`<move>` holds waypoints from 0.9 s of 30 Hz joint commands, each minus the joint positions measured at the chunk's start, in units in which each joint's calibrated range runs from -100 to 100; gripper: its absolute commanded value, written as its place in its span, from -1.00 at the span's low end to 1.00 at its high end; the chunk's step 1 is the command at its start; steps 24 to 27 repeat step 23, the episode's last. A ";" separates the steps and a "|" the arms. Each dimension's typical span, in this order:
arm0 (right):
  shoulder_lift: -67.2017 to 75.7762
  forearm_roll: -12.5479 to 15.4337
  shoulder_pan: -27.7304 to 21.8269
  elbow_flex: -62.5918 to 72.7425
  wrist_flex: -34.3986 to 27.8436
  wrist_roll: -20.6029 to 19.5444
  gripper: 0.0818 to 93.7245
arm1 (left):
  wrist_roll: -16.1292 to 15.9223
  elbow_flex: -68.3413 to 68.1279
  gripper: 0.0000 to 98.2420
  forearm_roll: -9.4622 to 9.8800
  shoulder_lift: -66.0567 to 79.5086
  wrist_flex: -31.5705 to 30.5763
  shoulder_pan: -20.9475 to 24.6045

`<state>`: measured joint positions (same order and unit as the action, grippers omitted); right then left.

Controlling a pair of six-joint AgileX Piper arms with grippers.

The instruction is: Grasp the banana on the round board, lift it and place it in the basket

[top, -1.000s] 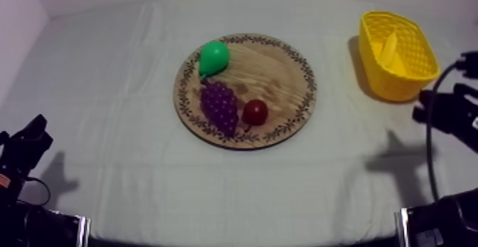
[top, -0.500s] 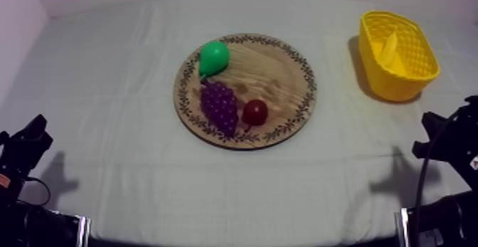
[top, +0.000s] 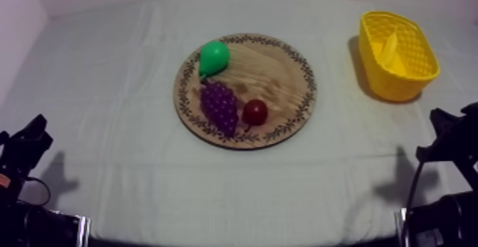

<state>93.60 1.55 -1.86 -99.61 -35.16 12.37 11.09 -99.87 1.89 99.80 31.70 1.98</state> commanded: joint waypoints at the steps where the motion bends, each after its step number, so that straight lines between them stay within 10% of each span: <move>1: 0.80 0.06 -0.19 -0.05 -0.04 0.82 -0.99 | 0.00 -0.02 -1.00 -0.01 0.03 -0.01 0.01; 27: 2.07 0.04 -2.58 -0.06 -0.40 0.51 -0.99 | 0.01 -0.02 -1.00 -0.01 0.03 -0.01 0.01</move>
